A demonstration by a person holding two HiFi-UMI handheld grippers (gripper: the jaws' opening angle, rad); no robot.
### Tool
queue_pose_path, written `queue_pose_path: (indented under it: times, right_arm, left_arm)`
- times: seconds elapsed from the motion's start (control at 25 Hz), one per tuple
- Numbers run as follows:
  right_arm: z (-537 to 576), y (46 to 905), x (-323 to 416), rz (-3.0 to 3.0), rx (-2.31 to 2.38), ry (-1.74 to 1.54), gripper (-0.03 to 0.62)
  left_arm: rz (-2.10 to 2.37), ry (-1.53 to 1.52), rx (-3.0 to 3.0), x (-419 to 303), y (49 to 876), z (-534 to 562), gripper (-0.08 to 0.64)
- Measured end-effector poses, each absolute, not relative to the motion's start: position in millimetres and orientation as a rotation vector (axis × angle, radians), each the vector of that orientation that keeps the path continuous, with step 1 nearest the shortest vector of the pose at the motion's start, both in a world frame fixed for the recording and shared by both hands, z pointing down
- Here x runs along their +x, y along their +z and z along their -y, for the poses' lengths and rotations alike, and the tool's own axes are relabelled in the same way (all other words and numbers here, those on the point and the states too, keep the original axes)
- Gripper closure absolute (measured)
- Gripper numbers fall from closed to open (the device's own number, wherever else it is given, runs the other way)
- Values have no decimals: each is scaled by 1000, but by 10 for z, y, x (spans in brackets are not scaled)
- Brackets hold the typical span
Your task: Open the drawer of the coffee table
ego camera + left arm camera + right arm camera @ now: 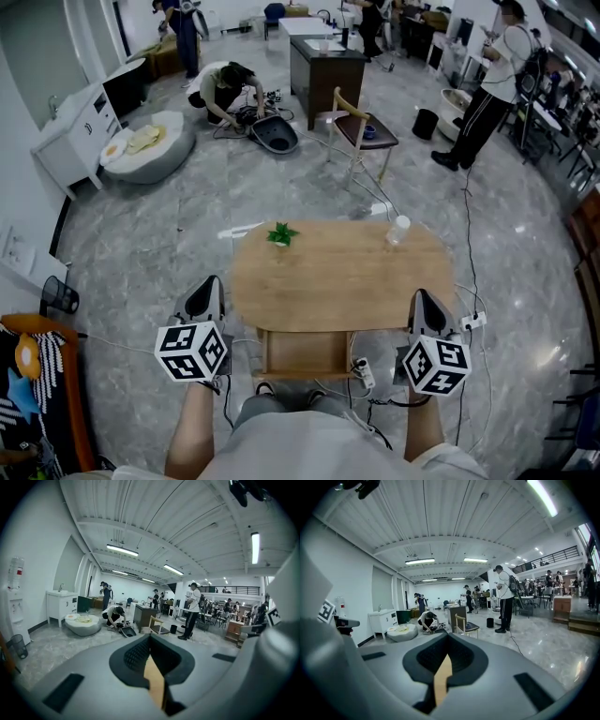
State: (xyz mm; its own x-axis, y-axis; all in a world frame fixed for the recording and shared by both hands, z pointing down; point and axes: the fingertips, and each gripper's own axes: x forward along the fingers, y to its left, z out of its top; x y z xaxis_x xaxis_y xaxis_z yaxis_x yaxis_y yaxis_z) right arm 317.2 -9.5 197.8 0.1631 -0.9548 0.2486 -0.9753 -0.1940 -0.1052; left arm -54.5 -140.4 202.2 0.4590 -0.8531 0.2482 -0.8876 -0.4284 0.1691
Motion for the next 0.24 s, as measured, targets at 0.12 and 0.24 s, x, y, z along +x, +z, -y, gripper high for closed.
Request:
queue_pose_path:
  times: [0.12, 0.24]
  right_arm:
    - [105, 1975, 3163, 1942, 2337, 396, 594]
    - [119, 1970, 3157, 1945, 2338, 391, 594]
  left_arm:
    - [1489, 183, 2437, -544, 2040, 1413, 565]
    - [1482, 185, 2435, -539, 2067, 1426, 565]
